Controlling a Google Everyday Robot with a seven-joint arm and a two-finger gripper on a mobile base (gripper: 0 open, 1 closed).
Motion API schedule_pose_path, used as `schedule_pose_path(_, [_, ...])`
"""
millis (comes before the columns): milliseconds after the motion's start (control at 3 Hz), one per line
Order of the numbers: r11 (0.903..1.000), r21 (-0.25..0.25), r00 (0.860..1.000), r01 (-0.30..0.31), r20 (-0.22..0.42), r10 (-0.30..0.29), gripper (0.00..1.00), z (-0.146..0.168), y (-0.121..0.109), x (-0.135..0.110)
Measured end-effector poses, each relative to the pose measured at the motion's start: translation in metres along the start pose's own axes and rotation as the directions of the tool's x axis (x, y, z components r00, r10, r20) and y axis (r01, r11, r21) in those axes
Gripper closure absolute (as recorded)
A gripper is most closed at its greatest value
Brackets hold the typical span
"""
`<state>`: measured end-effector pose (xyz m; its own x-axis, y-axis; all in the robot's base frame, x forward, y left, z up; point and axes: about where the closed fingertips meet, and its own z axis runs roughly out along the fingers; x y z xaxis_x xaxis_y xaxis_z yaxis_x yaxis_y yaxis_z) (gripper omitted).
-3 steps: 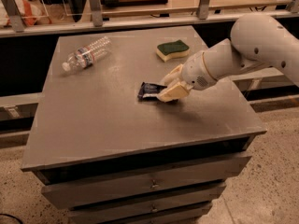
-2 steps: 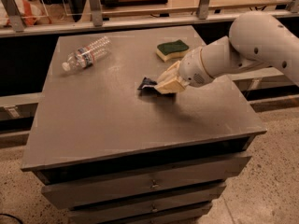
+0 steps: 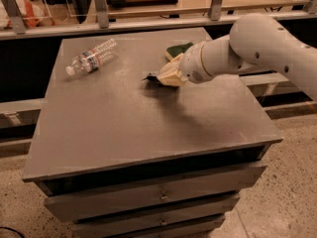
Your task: Move rxbar blueberry near water bottle
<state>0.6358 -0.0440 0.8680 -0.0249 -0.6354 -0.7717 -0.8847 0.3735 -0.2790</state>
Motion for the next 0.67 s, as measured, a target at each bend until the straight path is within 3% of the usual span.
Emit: schedule_pose_path(667, [0.9927, 0.096, 0.993, 0.074, 0.08, -0.082, 1.0, 0.025, -0.033, -0.037])
